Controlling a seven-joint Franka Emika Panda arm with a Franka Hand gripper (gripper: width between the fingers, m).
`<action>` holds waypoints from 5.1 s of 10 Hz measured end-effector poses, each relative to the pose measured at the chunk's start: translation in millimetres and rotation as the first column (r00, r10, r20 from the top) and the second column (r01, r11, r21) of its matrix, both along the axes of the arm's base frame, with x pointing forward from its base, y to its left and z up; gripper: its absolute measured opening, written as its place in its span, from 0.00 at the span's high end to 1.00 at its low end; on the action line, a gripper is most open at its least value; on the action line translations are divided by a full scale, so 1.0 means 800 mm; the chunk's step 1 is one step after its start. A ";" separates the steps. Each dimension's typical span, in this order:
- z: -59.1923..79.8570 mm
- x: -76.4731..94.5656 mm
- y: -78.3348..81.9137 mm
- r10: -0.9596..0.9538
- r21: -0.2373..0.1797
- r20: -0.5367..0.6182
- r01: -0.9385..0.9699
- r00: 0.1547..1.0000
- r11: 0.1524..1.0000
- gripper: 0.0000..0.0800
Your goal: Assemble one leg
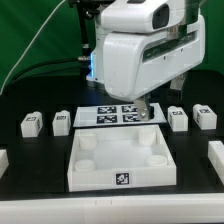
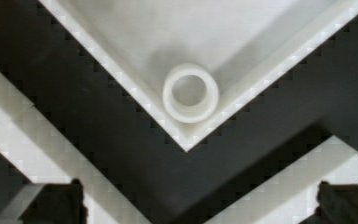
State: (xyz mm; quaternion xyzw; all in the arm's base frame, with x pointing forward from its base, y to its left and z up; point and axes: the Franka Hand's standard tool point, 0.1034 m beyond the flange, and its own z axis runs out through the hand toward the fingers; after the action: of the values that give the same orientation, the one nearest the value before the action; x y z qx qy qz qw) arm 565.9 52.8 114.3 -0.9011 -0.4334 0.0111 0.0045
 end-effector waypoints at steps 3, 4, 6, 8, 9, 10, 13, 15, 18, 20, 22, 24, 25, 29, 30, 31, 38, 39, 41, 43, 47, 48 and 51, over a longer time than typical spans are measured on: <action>0.000 0.000 0.000 0.000 0.000 0.000 0.000 1.000 1.000 0.19; 0.000 0.000 0.000 0.000 0.000 0.000 0.000 1.000 1.000 0.19; 0.000 0.000 0.000 0.000 0.000 -0.001 0.000 1.000 1.000 0.19; -0.003 -0.007 -0.007 0.046 0.000 0.001 -0.046 0.999 0.999 0.19; -0.005 -0.015 -0.013 0.081 0.000 0.009 -0.081 0.997 0.997 0.19; -0.007 -0.024 -0.024 0.148 -0.001 0.014 -0.148 0.989 0.989 0.19; -0.022 -0.045 -0.057 0.262 0.003 -0.004 -0.262 0.965 0.965 0.19; -0.022 -0.045 -0.056 0.260 0.003 -0.004 -0.260 0.966 0.966 0.19; -0.023 -0.046 -0.056 0.261 0.004 -0.005 -0.261 0.965 0.965 0.19; -0.042 -0.081 -0.058 0.451 0.008 0.006 -0.451 0.893 0.893 0.19; -0.054 -0.104 -0.064 0.568 0.005 -0.012 -0.568 0.823 0.823 0.19; -0.072 -0.135 -0.089 0.567 0.027 -0.035 -0.567 0.823 0.823 0.19; -0.073 -0.135 -0.092 0.563 0.027 -0.037 -0.562 0.826 0.827 0.19; -0.090 -0.151 -0.096 0.705 0.044 -0.036 -0.704 0.708 0.709 0.19; -0.100 -0.166 -0.093 0.723 0.047 -0.029 -0.722 0.690 0.690 0.19; -0.105 -0.177 -0.091 0.727 0.058 -0.036 -0.725 0.685 0.686 0.19; -0.133 -0.186 -0.090 0.709 0.094 -0.061 -0.703 0.703 0.705 0.19; -0.132 -0.185 -0.090 0.706 0.094 -0.062 -0.700 0.706 0.708 0.35; -0.131 -0.185 -0.091 0.703 0.094 -0.064 -0.697 0.708 0.711 0.53; -0.131 -0.184 -0.091 0.700 0.093 -0.064 -0.694 0.711 0.714 0.71; -0.130 -0.179 -0.092 0.698 0.082 -0.053 -0.694 0.714 0.716 0.91; -0.129 -0.179 -0.092 0.698 0.081 -0.051 -0.694 0.714 0.716 0.91; -0.129 -0.178 -0.092 0.698 0.080 -0.050 -0.694 0.714 0.716 0.91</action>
Offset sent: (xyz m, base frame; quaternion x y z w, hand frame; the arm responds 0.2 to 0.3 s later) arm 0.0000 0.0000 0.0000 0.0000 0.0000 0.0000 1.0000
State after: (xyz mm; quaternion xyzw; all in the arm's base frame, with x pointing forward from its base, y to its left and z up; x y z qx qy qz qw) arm 423.4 -20.7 10.9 -0.6703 -0.7401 0.0344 0.0414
